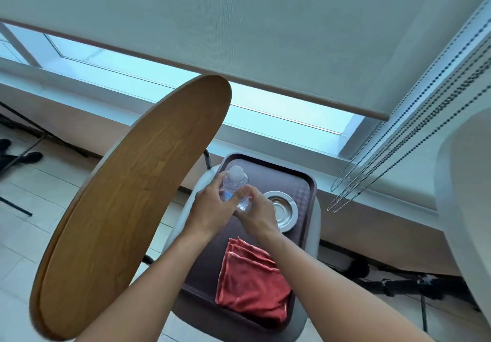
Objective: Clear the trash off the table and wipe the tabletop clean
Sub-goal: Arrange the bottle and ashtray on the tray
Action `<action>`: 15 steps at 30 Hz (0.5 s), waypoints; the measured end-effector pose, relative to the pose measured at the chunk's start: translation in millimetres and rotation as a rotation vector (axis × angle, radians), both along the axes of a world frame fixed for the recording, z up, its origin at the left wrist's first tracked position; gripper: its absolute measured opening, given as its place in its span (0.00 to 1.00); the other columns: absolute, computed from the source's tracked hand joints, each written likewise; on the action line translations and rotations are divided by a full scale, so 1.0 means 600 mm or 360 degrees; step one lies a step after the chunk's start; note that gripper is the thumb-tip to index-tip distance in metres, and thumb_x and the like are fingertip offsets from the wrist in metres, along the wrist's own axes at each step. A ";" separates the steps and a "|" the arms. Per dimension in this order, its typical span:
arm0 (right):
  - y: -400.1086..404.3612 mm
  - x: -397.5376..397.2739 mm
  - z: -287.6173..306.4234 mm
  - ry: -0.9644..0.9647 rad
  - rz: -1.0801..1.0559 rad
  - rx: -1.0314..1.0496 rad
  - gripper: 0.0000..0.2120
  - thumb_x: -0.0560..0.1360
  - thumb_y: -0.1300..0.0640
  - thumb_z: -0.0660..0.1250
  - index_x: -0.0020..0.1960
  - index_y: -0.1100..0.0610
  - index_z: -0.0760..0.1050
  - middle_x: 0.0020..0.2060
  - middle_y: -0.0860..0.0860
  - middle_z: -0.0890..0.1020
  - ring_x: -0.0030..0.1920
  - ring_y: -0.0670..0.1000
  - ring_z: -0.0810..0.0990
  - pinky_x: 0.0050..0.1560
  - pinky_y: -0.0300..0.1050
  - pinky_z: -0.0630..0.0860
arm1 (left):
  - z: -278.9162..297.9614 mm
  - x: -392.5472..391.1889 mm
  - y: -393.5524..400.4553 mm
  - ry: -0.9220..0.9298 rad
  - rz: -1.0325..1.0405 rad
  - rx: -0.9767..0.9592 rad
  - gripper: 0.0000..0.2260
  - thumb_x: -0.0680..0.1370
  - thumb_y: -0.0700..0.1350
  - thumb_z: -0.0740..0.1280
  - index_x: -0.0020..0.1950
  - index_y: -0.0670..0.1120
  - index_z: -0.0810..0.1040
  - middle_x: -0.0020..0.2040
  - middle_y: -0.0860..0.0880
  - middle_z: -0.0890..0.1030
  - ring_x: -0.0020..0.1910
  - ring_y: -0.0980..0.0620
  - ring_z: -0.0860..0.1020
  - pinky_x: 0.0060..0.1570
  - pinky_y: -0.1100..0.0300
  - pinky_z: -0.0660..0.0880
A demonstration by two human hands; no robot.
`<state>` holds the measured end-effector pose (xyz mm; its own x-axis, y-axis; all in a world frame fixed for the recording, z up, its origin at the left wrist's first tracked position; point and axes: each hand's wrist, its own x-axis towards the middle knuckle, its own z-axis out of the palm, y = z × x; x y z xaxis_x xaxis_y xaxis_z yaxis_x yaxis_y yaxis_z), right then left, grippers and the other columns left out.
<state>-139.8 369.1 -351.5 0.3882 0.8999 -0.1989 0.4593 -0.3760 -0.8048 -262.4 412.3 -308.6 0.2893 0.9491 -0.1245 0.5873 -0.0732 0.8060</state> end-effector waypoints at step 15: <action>-0.187 0.034 0.196 0.0020 0.0102 0.0234 0.22 0.71 0.47 0.78 0.62 0.50 0.77 0.52 0.46 0.84 0.48 0.45 0.80 0.45 0.37 0.72 | 0.217 0.027 -0.182 0.0185 -0.0030 0.0567 0.33 0.71 0.75 0.61 0.65 0.53 0.75 0.53 0.53 0.84 0.46 0.55 0.83 0.46 0.55 0.83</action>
<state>-119.5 257.0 -234.1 0.3275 0.9424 -0.0679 0.4679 -0.2242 -0.8549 -246.1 302.9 -178.5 0.3103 0.9335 0.1794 0.6695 -0.3486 0.6559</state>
